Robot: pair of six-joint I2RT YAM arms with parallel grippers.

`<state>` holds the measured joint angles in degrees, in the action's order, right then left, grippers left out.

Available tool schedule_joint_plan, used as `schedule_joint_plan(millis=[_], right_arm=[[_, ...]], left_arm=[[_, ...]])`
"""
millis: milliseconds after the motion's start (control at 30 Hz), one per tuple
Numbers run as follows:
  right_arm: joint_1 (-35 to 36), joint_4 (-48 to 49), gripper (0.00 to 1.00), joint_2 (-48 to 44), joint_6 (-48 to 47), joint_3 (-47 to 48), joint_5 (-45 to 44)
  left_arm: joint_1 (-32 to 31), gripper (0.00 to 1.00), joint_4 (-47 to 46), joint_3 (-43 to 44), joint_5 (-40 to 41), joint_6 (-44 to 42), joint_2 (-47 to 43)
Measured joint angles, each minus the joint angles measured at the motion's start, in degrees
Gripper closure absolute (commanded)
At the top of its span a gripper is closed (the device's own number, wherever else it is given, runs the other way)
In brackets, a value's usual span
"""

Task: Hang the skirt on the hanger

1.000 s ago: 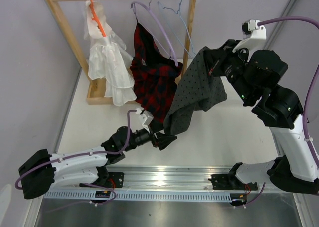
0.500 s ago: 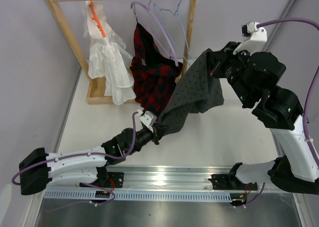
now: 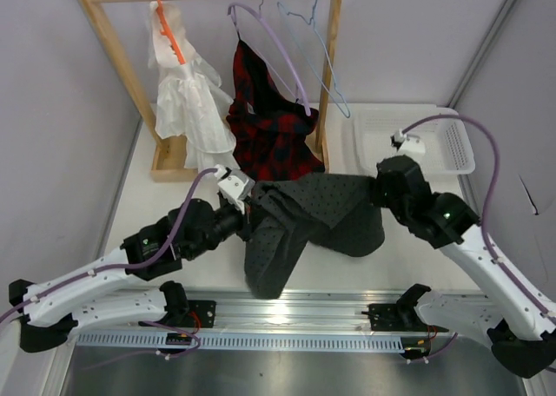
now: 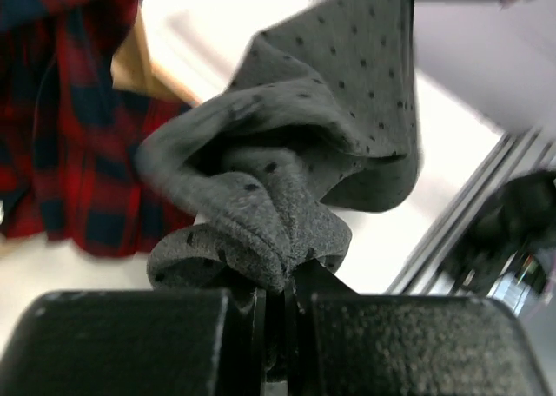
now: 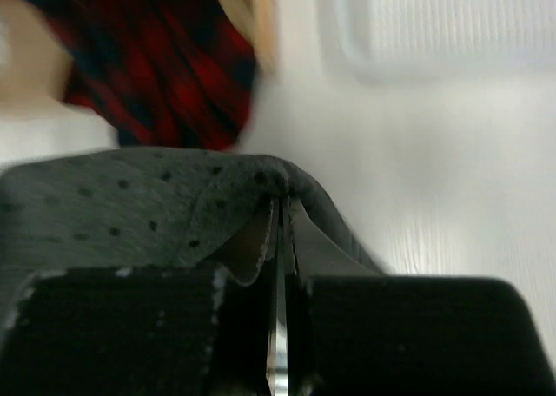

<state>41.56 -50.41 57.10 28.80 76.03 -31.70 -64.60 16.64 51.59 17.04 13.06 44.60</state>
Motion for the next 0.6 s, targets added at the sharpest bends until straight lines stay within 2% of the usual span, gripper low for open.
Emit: schedule_joint_plan(millis=[167,367,400,500,600], right_arm=[[-7.13,-1.05,1.0,-4.15,4.96,-18.78,7.93],[-12.55,1.57,0.52,-4.87,6.51,-23.8,14.27],[-13.14,2.51,0.39,-4.39,6.54,-24.0,14.97],[-14.51,5.14,0.23,-2.69,6.12,-24.68,17.51],[-15.96,6.43,0.24,-1.14,5.88,-24.72,19.71]], left_arm=[[0.0,1.0,10.62,1.66,0.52,0.46,4.39],[0.0,1.0,17.2,0.52,-0.94,0.96,12.74],[0.0,1.0,18.01,0.24,-1.2,1.07,13.38],[0.0,1.0,18.91,-0.07,-2.05,1.09,14.38],[0.02,1.0,18.86,-0.11,-2.73,1.07,15.15]])
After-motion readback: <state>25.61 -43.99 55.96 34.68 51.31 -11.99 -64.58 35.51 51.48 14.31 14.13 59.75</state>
